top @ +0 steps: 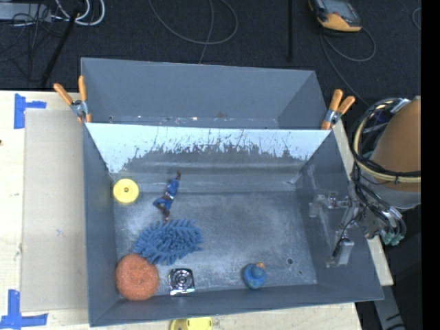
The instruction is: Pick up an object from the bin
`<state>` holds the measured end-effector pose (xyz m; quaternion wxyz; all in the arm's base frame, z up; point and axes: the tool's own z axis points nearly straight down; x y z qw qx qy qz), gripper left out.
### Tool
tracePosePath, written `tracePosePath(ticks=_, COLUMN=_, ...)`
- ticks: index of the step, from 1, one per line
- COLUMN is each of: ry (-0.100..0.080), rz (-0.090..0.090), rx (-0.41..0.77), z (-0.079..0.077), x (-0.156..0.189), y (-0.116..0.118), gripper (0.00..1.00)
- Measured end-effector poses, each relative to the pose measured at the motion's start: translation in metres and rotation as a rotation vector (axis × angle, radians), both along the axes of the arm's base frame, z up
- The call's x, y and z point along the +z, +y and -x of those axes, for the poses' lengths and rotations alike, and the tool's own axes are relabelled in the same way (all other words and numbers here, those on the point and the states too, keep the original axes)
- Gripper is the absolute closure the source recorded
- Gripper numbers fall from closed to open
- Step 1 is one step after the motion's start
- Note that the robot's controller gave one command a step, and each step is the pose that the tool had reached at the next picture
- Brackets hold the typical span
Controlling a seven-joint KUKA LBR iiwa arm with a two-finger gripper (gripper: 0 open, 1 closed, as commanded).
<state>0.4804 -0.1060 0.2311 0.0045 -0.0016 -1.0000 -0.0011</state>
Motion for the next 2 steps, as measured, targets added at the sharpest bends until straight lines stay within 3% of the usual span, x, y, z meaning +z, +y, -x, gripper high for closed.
tracePosePath(ticks=1, ry=-0.008, rz=0.002, rx=0.005, z=-0.002, x=0.004, y=0.001, gripper=0.00)
tracePosePath(ticks=2, ry=-0.011, rz=0.002, rx=0.135, z=0.001, x=-0.043, y=0.019, gripper=0.00)
